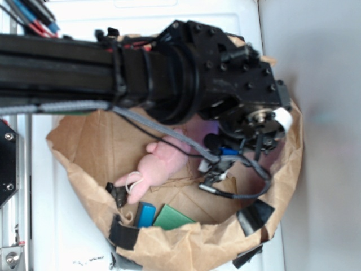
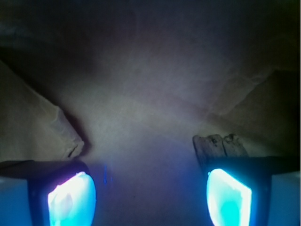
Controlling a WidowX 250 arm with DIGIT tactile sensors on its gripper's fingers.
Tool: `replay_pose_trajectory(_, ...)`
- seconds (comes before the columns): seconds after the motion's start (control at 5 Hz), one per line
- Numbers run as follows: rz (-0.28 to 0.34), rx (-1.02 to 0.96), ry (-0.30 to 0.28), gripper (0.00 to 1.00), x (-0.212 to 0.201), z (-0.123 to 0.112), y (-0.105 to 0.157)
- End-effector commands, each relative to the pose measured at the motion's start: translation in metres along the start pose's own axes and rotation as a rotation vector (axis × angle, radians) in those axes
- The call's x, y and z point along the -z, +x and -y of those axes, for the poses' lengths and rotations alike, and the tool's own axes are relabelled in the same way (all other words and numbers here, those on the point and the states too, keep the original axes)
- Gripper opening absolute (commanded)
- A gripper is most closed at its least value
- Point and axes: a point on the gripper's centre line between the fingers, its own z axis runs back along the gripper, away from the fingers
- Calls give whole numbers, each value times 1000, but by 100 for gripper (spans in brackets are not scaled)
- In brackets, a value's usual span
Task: Grab the wood chip.
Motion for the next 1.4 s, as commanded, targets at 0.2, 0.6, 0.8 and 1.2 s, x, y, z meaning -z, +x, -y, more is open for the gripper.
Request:
replay_pose_trajectory(0.2,-25,24,-131,100,-28,-12,-6)
replay_pose_trajectory(0.6,-28,11,-196,100,-56,-20,-13)
replay_pose_trajectory(0.8,-18,5,-206,100,-61,-23,-25)
replay_pose_trajectory(1.2,-24,-19,-178,100,-47,-35,-42)
